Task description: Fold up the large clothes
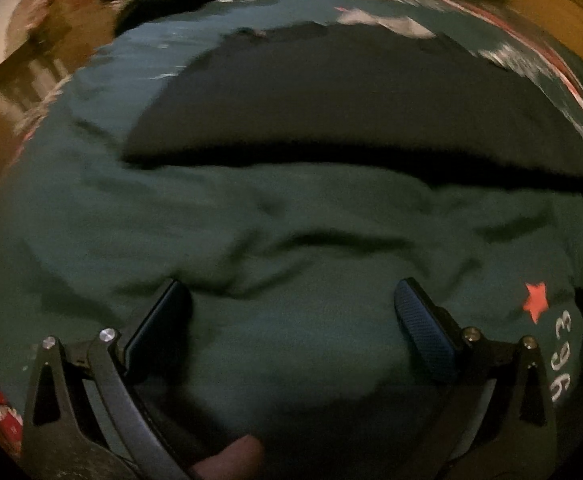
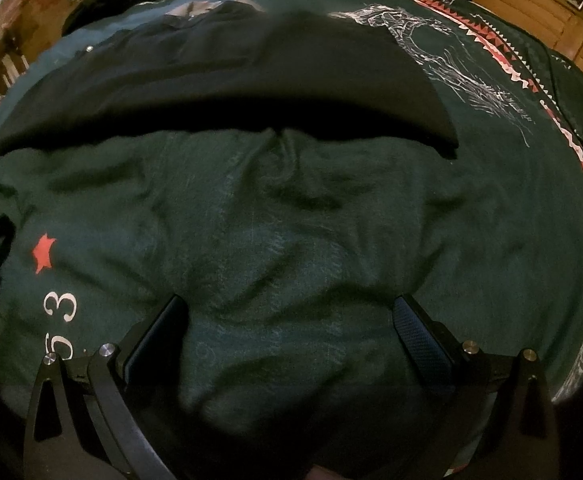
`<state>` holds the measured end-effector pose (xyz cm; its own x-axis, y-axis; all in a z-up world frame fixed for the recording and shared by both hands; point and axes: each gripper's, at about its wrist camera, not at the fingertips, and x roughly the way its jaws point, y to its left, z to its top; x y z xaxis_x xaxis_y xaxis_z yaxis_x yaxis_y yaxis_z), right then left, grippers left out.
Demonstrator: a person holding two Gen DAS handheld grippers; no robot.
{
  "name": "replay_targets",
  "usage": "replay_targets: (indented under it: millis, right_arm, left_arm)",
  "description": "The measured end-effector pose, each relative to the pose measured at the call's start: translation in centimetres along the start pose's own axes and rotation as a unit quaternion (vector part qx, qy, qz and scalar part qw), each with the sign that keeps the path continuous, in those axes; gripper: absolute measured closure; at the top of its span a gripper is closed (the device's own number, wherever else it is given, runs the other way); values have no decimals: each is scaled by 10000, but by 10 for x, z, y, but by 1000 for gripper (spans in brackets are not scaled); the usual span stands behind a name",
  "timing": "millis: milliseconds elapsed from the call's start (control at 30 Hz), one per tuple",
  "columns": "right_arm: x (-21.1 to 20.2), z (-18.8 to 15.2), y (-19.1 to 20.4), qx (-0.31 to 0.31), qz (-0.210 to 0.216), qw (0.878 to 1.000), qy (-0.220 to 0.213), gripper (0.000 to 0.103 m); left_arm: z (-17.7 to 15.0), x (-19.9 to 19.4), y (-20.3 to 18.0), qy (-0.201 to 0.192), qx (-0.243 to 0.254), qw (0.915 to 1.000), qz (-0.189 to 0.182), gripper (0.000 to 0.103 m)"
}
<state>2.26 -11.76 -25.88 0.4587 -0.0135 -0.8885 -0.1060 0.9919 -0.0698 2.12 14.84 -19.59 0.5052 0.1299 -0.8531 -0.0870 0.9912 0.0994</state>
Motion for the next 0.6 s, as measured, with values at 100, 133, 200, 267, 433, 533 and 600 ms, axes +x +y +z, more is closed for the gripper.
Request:
replay_targets:
  millis: [100, 133, 200, 267, 433, 533, 600]
  right_arm:
    - [-1, 0, 1, -30, 6, 10000, -8, 0]
    - [-1, 0, 0, -49, 17, 10000, -3, 0]
    - [-2, -1, 0, -94, 54, 9999, 2, 0]
    - [-2, -2, 0, -162, 81, 9998, -1, 0]
    - [-2, -2, -2, -202, 97, 9997, 2, 0]
    - [-1, -2, -1, -204, 68, 9998, 10, 0]
    - [-2, -2, -2, -185, 64, 9998, -2, 0]
  left_arm:
    - [4, 3, 27, -16, -370, 9992, 123, 0]
    - [5, 7, 37, 7, -473, 9988, 130, 0]
    - [3, 16, 52, 138, -669, 9976, 148, 0]
    - [-2, 29, 66, 259, -888, 9957, -27, 0]
    - [-6, 29, 61, -19, -739, 9973, 35, 0]
    - [-8, 30, 62, -93, -765, 9970, 27, 0]
    - [-6, 28, 59, -64, -774, 9970, 27, 0]
